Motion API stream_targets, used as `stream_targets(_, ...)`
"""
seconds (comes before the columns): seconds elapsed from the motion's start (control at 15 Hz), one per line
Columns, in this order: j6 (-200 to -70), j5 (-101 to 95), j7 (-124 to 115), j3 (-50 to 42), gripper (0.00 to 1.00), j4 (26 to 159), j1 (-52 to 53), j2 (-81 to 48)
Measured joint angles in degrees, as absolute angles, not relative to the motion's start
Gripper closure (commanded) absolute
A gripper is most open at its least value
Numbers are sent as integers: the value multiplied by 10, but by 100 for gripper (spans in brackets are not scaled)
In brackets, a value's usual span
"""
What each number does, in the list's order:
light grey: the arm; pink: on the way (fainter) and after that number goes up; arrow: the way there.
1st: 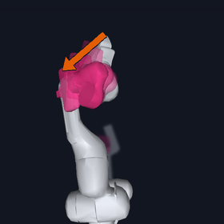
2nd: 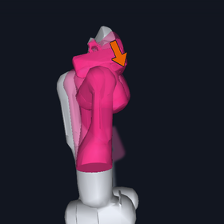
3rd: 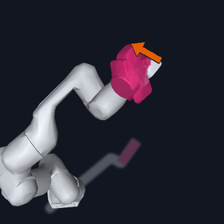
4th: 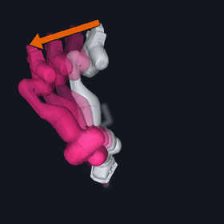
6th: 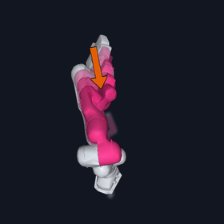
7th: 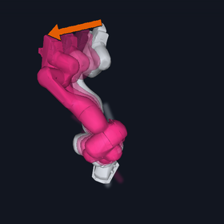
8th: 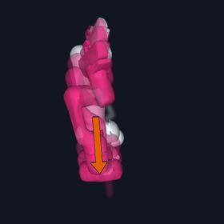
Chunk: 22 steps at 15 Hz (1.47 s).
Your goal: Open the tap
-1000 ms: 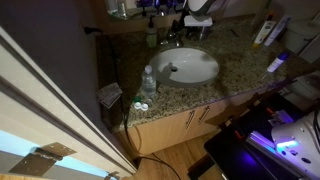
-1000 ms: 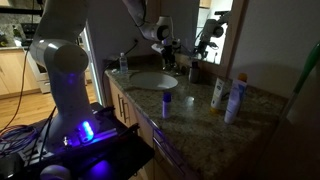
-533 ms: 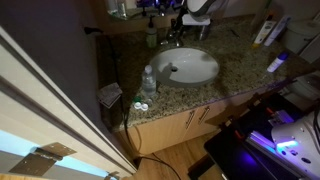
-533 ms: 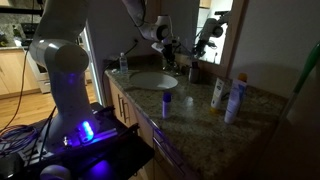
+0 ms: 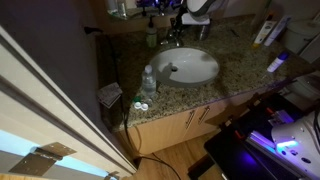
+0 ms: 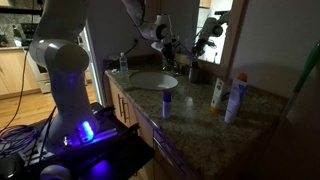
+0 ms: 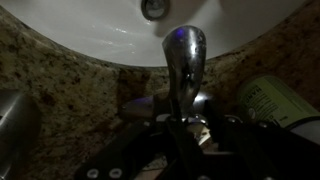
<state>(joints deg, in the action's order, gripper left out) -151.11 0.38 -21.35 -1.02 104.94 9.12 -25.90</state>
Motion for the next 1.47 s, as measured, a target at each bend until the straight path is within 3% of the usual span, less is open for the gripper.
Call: stream_targets(1.47, -1550, 42, -119, 29, 93, 1032, 66, -264)
